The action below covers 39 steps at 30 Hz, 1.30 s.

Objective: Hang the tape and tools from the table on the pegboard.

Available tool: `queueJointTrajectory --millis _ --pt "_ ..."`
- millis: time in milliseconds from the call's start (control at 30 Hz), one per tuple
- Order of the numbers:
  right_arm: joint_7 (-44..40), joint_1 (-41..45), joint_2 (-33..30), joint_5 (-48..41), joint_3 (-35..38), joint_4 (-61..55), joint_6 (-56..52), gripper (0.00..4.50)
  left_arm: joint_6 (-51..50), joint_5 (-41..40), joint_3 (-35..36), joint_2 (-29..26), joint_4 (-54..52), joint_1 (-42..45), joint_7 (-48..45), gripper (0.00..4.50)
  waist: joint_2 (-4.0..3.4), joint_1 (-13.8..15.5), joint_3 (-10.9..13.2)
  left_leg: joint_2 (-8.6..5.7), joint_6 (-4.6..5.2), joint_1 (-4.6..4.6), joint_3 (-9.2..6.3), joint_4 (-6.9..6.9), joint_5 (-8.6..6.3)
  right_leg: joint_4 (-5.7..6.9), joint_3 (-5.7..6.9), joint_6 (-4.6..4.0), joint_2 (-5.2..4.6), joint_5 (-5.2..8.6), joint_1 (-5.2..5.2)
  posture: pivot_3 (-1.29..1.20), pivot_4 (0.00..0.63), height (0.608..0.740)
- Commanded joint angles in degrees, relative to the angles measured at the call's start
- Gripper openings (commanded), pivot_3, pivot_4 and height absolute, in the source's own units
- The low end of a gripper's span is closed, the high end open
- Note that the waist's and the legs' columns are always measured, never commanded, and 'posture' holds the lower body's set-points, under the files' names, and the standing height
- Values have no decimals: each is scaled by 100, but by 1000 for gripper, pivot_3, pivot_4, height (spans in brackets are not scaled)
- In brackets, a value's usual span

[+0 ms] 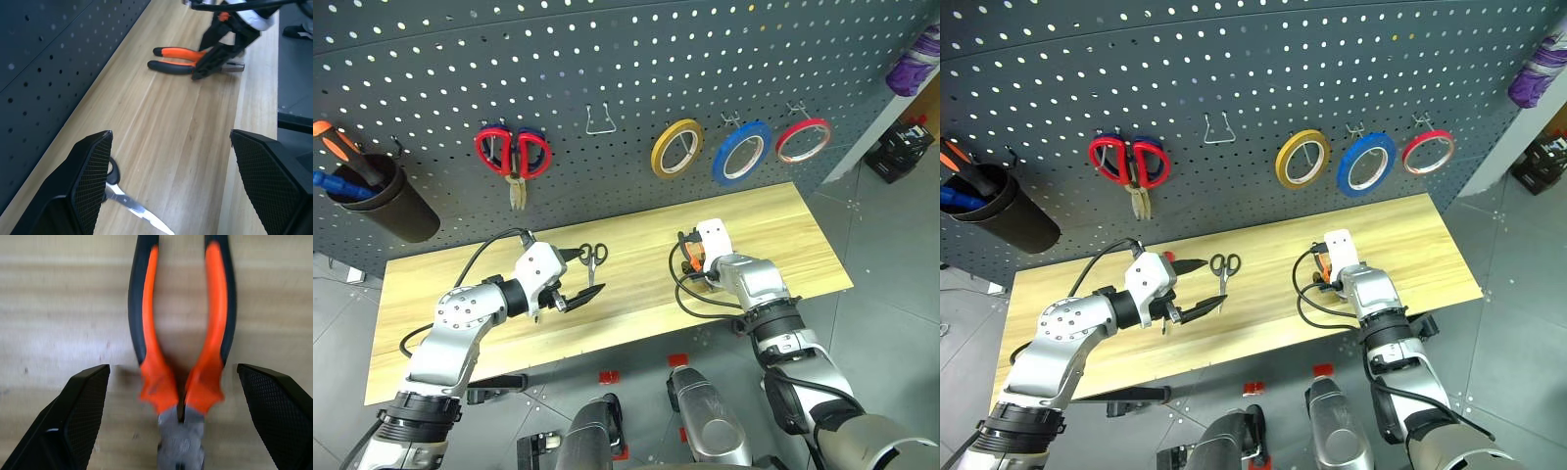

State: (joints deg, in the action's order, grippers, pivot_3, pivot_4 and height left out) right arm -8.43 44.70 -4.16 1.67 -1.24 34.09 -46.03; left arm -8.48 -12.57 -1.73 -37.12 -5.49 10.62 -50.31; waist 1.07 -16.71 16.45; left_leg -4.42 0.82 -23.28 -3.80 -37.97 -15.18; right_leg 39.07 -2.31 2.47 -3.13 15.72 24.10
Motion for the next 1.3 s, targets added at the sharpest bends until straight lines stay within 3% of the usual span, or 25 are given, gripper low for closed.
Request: queueJointTrajectory --millis 33,233,333,500,600,767,867,967,1100,1300 --pt "68 166 -13 66 -51 394 344 4456 38 -11 1 41 -79 32 -10 4065 0 -30 -1 0 0 0 0 0 0 0 0 0 0 0 0 -329 242 740" --pt "-25 381 -69 191 -211 1079 540 4456 24 -12 -19 86 -105 -16 -17 4065 2 -109 -25 0 -2 1 2 1 1 1 0 0 1 0 0 -327 238 740" --pt "-71 465 -47 262 -303 1354 642 3937 27 -11 -15 100 -129 -74 -18 4065 2 -113 -45 0 -4 1 2 1 2 1 -1 0 1 0 0 -331 235 740" --pt "-23 430 43 314 -435 1301 893 2430 -37 -100 98 185 -236 -212 119 4065 2 -108 -105 -1 -6 2 1 0 4 0 -3 0 1 0 -2 -327 233 740" --pt "-75 168 74 309 -521 436 848 2424 -86 -303 334 254 -413 -417 246 4065 2 -108 -106 -1 -6 0 1 -1 3 0 -5 0 0 -1 -1 -323 235 740" --pt "-447 -973 27 224 -912 -2436 431 2424 -79 -941 1022 545 -890 -766 550 4065 1 -76 -106 1 -5 -13 -1 -2 2 2 -5 0 1 -1 12 -315 241 740" --pt "-396 -1688 -26 380 -1262 -4226 855 2424 -343 -1301 1408 660 -1319 -871 854 4065 1 -43 -106 1 4 -17 -6 -6 -4 1 -3 0 1 0 15 -311 247 740" --pt "-285 -1807 116 394 -1351 -4944 1263 2424 -589 -1541 1591 684 -1650 -959 1082 4065 1 -40 -107 1 4 -16 -4 -7 -5 -1 -5 1 1 0 14 -309 252 740" --pt "-76 -1197 395 452 -1350 -4968 2370 2424 -959 -1744 1783 723 -2002 -924 1519 4065 1 -30 -106 1 4 -15 -3 -9 -6 -2 -5 1 2 -1 14 -309 252 740" --pt "312 592 754 439 -1028 -3096 4096 2423 -1574 -1646 1750 669 -2358 -588 2253 4065 1 -55 -107 0 1 -13 -2 -10 -4 0 -3 1 4 -1 13 -275 256 740"
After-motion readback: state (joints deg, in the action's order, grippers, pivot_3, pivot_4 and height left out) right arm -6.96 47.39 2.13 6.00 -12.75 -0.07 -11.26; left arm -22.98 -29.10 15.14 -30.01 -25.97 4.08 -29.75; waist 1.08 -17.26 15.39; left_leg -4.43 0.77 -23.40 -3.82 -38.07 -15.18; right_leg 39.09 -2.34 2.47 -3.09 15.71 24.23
